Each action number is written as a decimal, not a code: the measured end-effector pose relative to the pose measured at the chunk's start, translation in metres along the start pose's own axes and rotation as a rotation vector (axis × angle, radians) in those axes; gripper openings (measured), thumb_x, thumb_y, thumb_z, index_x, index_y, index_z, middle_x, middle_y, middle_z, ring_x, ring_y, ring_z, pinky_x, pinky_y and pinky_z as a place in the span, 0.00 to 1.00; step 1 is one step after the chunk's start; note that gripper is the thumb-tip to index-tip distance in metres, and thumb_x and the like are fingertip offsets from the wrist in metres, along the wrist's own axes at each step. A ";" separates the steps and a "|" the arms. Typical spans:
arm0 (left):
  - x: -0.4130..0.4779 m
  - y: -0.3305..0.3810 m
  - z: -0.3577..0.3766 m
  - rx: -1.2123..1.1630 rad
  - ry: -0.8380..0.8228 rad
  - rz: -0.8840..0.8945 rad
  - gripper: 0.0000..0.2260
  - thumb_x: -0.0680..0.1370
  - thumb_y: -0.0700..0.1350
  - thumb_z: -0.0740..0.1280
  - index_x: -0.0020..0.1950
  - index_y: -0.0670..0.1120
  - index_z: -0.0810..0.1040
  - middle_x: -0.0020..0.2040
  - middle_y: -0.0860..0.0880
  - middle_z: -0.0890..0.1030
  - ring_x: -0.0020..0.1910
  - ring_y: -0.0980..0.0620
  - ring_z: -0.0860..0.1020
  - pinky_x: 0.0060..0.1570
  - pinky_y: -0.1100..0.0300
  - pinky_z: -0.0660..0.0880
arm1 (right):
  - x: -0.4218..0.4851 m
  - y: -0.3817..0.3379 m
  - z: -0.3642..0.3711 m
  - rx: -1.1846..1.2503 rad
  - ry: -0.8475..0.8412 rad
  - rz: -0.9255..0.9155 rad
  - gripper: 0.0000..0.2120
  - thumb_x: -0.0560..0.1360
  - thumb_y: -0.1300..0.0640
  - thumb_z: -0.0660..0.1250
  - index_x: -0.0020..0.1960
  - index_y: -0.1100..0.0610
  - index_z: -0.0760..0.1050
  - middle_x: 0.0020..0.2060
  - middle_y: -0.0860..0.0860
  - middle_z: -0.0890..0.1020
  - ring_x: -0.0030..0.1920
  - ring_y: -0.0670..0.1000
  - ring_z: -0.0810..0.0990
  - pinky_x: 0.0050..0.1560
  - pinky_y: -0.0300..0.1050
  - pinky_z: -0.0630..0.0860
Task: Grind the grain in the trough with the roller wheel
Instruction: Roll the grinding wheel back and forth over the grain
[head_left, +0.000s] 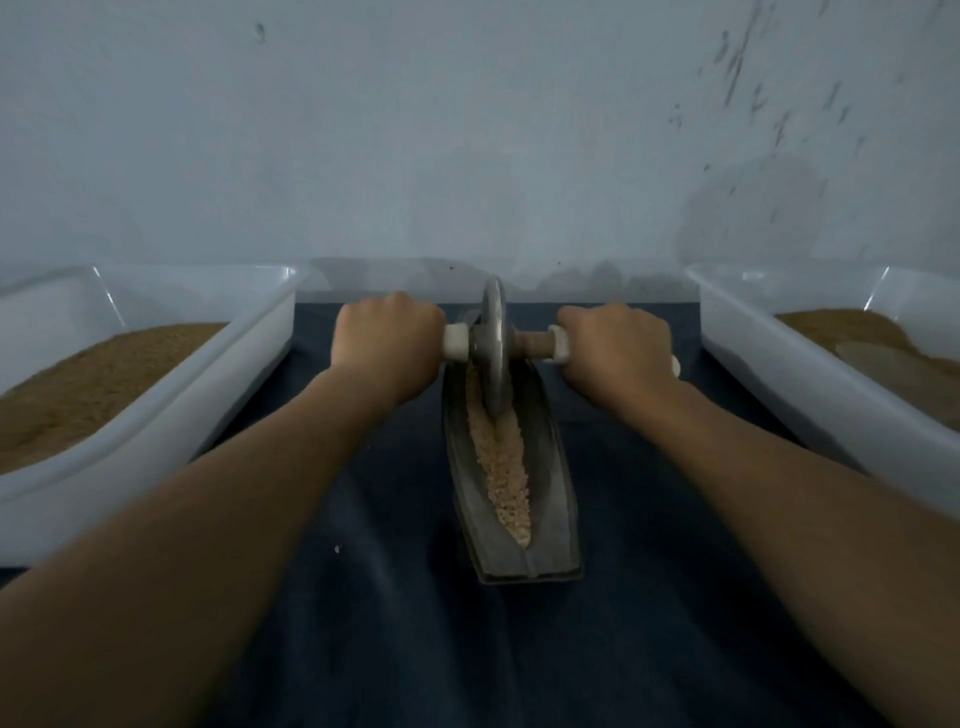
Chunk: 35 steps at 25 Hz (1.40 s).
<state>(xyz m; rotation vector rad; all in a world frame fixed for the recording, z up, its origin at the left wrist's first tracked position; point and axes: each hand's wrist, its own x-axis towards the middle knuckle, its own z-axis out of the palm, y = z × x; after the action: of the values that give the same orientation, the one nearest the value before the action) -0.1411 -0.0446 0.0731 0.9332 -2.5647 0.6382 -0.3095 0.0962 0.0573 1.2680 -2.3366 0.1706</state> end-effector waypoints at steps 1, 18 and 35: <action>0.011 0.002 0.000 0.016 -0.050 0.010 0.06 0.78 0.44 0.65 0.52 0.49 0.80 0.45 0.46 0.79 0.44 0.43 0.80 0.36 0.53 0.68 | 0.007 0.001 0.003 0.013 -0.052 0.015 0.02 0.77 0.54 0.66 0.48 0.50 0.72 0.43 0.51 0.80 0.44 0.57 0.80 0.37 0.47 0.68; -0.030 -0.011 0.020 -0.083 0.128 0.069 0.12 0.71 0.46 0.69 0.38 0.50 0.65 0.30 0.53 0.62 0.26 0.48 0.63 0.27 0.59 0.57 | -0.017 0.013 -0.007 -0.132 0.114 -0.152 0.17 0.71 0.50 0.72 0.39 0.47 0.62 0.31 0.44 0.69 0.29 0.50 0.67 0.28 0.40 0.58; -0.061 -0.020 0.013 -0.112 0.240 0.209 0.19 0.62 0.45 0.72 0.35 0.51 0.59 0.25 0.53 0.65 0.21 0.50 0.59 0.29 0.64 0.47 | -0.066 0.030 0.000 0.016 0.287 -0.210 0.12 0.68 0.42 0.62 0.40 0.46 0.61 0.28 0.43 0.53 0.24 0.51 0.58 0.30 0.35 0.45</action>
<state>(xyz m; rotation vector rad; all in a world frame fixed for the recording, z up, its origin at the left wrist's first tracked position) -0.0854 -0.0331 0.0405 0.5216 -2.4694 0.6144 -0.3034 0.1631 0.0297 1.3867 -1.9518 0.2827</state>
